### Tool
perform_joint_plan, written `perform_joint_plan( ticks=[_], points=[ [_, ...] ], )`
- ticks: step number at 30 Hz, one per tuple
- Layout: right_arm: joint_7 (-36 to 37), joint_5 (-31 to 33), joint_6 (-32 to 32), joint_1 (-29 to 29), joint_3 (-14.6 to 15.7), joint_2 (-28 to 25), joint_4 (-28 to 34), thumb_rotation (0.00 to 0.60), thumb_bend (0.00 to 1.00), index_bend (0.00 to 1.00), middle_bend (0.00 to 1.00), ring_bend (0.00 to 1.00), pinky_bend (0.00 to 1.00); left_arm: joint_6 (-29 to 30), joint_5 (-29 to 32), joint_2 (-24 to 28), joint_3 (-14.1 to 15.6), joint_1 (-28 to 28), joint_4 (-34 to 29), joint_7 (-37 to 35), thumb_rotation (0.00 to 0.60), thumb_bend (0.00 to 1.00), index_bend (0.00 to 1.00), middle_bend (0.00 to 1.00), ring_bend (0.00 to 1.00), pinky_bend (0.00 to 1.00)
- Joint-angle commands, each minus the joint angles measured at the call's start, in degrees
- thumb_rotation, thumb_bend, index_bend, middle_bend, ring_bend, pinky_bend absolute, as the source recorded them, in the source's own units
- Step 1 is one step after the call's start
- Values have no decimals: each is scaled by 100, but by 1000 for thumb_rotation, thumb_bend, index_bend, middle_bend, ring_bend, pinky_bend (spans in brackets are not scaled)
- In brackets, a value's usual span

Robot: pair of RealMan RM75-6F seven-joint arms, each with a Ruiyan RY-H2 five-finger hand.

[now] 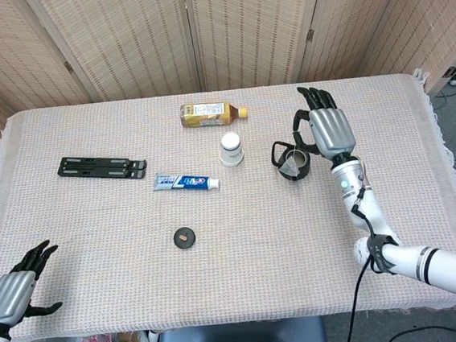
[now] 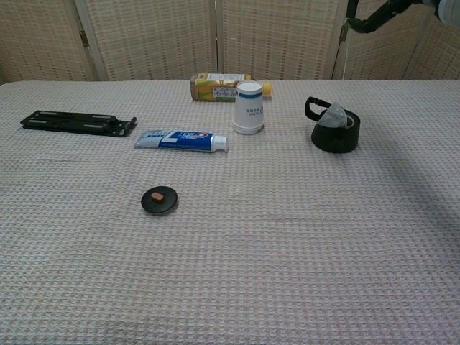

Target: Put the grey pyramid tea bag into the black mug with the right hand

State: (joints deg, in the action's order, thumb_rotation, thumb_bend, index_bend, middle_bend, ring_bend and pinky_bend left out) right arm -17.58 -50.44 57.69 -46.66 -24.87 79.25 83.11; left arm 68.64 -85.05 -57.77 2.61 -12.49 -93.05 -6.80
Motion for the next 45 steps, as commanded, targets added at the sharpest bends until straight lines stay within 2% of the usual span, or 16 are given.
perform_joint_plan(
  ticks=[1,20,36,45],
  points=[
    [-25,4,-6,-36,46,14,-72,600,410,608,66,0,0,-8,27,-1,-11,-5,2,2,600,58,0,0,14,255],
    [355,61,-142,-86,72,-74,-422,600,409,608,66,0,0,-226,248,-59,-58,-99,17,131,600,58,0,0,14,255],
    [510,-97,-220,107,535,185,-883,600,409,608,66,0,0,-200,251,-111,-37,-85,-11,294,600,58,0,0,15,255],
    [994,-313,-176,644,880,76,-1022,600,406,608,66,0,0,-265,340,-179,-41,-109,-16,477,600,58,0,0,15,256]
  ],
)
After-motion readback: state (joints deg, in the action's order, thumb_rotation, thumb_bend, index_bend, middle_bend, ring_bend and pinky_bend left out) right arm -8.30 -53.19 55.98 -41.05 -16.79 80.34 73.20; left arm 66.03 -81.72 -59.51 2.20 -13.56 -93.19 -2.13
